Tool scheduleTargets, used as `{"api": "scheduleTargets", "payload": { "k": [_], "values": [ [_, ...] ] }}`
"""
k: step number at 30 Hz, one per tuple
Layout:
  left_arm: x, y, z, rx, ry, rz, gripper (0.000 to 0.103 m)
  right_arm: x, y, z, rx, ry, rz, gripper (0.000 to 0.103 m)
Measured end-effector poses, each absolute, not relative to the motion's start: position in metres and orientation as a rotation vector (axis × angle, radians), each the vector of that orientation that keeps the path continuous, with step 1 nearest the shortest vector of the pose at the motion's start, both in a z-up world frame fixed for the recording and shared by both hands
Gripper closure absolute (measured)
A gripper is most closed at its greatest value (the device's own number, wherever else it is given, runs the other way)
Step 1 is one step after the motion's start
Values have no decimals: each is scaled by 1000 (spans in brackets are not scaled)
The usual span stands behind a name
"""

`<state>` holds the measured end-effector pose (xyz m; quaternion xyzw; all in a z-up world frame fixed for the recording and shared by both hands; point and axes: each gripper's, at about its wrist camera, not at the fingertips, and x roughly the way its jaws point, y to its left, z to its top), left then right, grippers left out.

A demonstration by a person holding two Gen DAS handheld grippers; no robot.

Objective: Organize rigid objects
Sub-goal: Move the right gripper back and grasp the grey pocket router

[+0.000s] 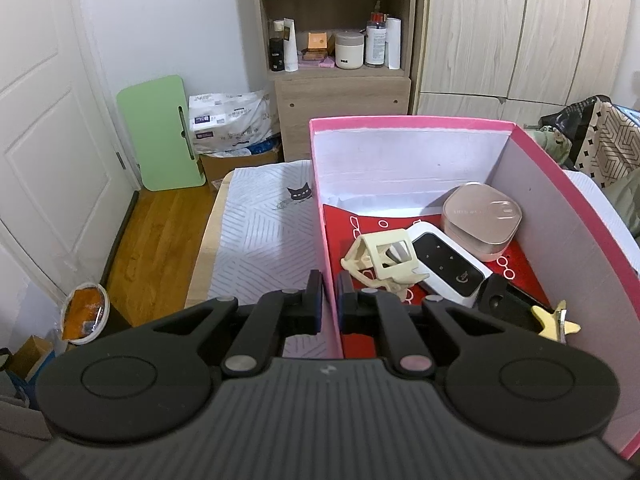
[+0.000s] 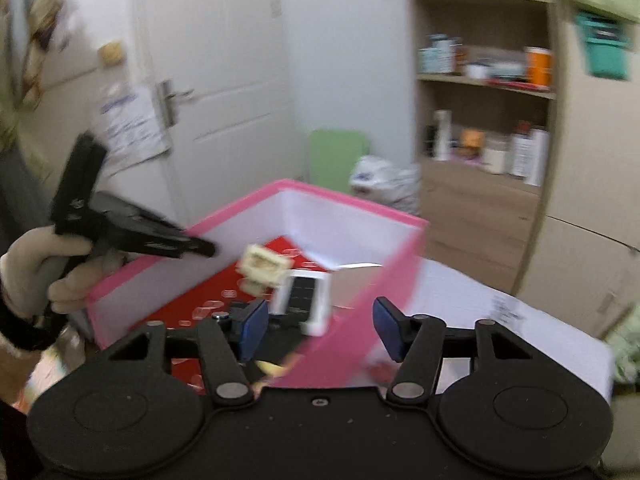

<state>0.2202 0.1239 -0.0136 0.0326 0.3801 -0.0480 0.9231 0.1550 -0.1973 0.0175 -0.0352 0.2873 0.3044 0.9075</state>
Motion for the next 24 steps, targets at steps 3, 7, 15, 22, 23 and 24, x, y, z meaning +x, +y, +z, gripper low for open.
{"api": "scheduleTargets", "payload": {
  "k": [3, 7, 15, 22, 23, 24],
  "values": [
    [219, 124, -13, 68, 777, -96, 96, 151, -229, 6, -41, 618, 525, 37],
    [219, 123, -13, 67, 778, -97, 96, 151, -262, -15, 16, 692, 442, 37],
    [219, 121, -12, 76, 781, -97, 96, 163, -279, -55, -41, 884, 352, 37],
    [222, 117, -12, 96, 793, -95, 96, 181, -267, -72, -266, 937, 424, 37],
    [222, 117, -13, 99, 794, -95, 96, 187, -269, -73, -262, 952, 439, 37],
    [222, 117, -13, 98, 794, -95, 96, 193, -271, -74, -257, 966, 453, 37]
  ]
}}
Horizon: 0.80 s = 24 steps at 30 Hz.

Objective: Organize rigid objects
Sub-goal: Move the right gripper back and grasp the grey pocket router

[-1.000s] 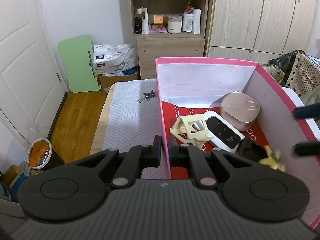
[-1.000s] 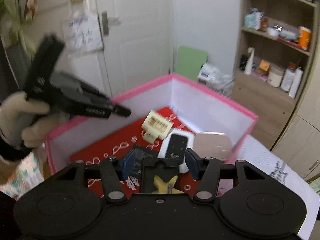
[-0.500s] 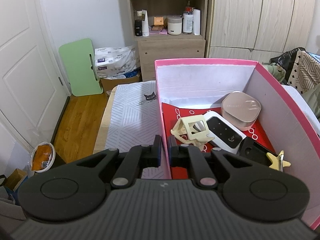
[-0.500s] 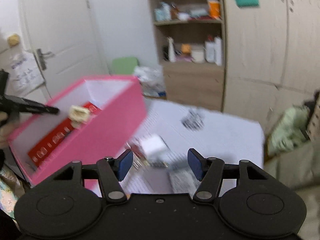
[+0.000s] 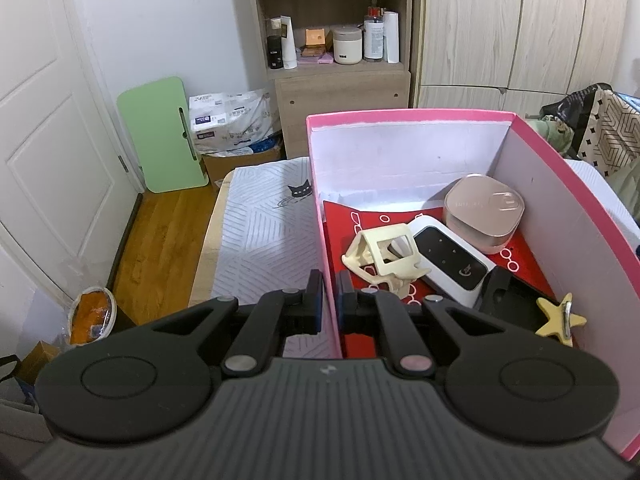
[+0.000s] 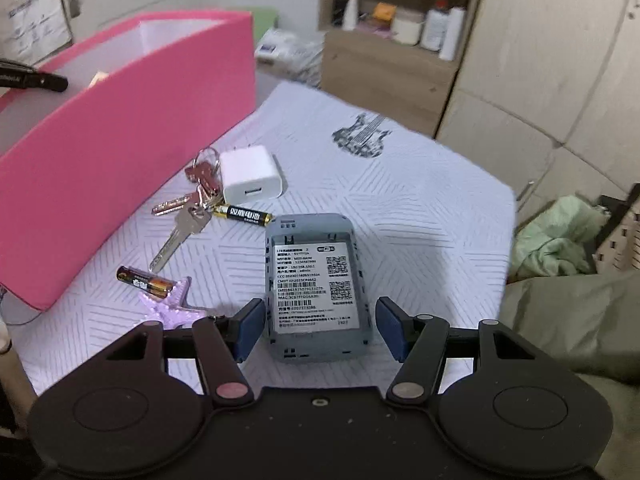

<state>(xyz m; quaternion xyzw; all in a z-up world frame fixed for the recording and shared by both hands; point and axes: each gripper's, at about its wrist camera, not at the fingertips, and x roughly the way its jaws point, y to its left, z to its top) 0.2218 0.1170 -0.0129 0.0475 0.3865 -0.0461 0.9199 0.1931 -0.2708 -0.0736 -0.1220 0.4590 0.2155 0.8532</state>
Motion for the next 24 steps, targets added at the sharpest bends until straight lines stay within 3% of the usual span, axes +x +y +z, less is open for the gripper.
{"api": "scheduleTargets", "payload": {
  "k": [7, 16, 18, 19, 24],
  "values": [
    [222, 120, -14, 70, 795, -101, 96, 217, -277, -81, -147, 958, 500, 27],
    [223, 120, -15, 79, 802, -101, 96, 206, -275, -86, -122, 871, 436, 26],
    [223, 120, -15, 79, 802, -101, 96, 204, -275, -86, -130, 868, 436, 30],
    [223, 120, -15, 78, 802, -100, 96, 203, -275, -84, -132, 869, 459, 38],
    [222, 120, -15, 72, 802, -102, 96, 203, -281, -82, -40, 871, 427, 39]
  ]
}}
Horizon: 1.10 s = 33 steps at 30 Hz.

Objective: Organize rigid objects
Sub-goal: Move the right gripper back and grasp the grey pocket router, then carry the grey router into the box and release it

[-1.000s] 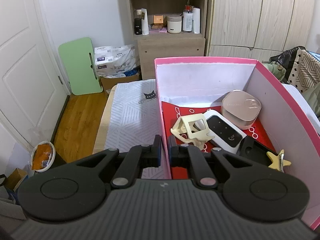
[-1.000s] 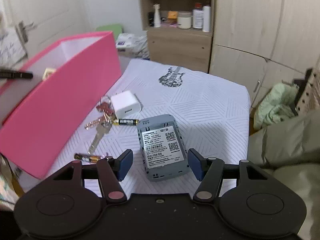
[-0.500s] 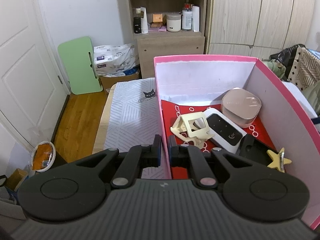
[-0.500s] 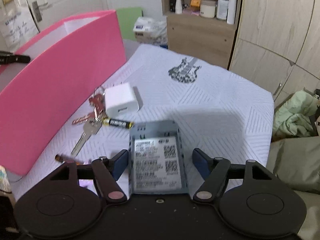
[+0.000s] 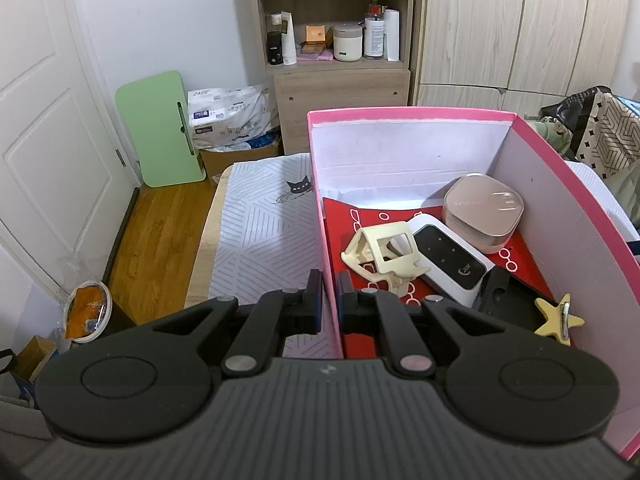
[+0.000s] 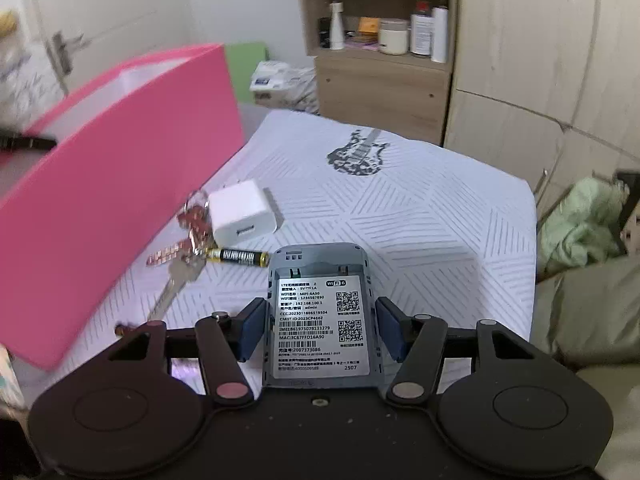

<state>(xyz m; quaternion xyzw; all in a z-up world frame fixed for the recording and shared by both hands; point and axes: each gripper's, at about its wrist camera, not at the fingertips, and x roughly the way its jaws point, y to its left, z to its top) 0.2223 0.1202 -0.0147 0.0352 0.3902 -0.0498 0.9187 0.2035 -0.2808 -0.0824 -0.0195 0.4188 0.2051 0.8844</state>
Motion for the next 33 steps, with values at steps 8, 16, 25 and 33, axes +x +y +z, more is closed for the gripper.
{"api": "scheduleTargets", "payload": {
  "k": [8, 16, 25, 33],
  "values": [
    [222, 122, -15, 74, 805, -102, 96, 184, -276, -59, 17, 780, 444, 39],
    [223, 125, -16, 42, 804, -96, 96, 173, -257, 5, 46, 660, 457, 38],
    [221, 119, -16, 78, 798, -83, 97, 195, -183, 47, 132, 777, 786, 38],
    [219, 120, -13, 58, 787, -84, 97, 229, -93, 11, 121, 1038, 912, 38]
  ]
}}
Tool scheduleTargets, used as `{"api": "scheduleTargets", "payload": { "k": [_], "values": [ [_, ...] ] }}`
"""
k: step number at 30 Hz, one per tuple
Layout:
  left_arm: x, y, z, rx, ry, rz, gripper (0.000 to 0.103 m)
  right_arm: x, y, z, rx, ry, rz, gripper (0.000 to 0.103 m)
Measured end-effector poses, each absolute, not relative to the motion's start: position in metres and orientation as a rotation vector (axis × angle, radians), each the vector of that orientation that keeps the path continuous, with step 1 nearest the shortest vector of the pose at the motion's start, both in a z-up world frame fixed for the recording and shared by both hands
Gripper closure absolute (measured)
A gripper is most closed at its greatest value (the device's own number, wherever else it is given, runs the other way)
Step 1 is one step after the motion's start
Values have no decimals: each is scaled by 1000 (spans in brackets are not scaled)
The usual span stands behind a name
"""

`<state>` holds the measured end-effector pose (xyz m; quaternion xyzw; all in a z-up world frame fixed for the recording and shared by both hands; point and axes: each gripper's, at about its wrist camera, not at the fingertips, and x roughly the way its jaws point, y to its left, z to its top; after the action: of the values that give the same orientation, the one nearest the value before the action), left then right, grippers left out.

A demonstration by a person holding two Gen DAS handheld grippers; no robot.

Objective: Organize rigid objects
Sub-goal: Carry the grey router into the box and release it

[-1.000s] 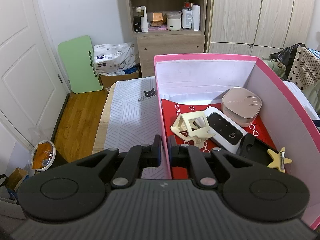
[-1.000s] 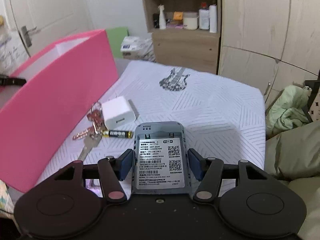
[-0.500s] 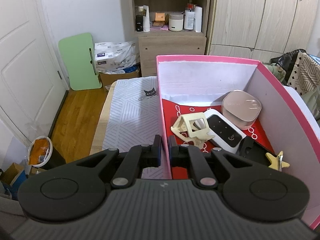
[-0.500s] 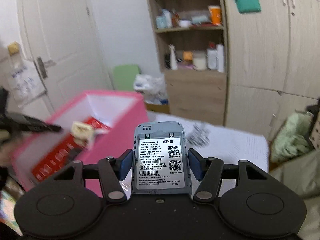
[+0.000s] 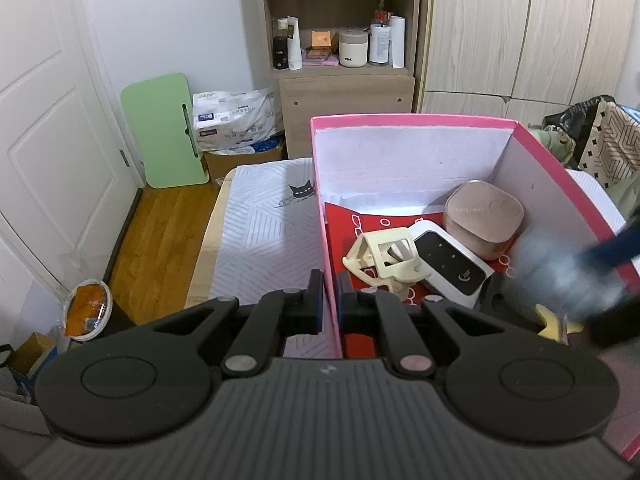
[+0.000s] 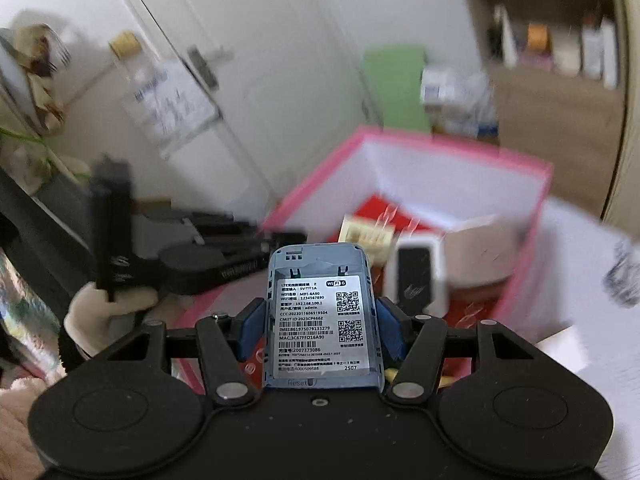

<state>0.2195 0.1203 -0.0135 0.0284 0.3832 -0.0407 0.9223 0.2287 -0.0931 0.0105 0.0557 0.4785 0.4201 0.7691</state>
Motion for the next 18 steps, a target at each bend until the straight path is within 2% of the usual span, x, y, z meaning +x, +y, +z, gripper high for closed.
{"api": "scheduleTargets", "payload": {
  "k": [4, 12, 15, 18],
  "values": [
    [218, 122, -13, 36, 784, -78, 96, 241, -69, -19, 236, 1187, 971, 39],
    [219, 121, -14, 40, 782, -85, 96, 236, -41, -45, 228, 1295, 975, 39],
    [219, 121, -14, 38, 782, -86, 96, 234, -36, -43, 204, 1293, 995, 37],
    [219, 122, -14, 36, 782, -86, 96, 229, -37, -36, 181, 1247, 1022, 32]
  ]
}}
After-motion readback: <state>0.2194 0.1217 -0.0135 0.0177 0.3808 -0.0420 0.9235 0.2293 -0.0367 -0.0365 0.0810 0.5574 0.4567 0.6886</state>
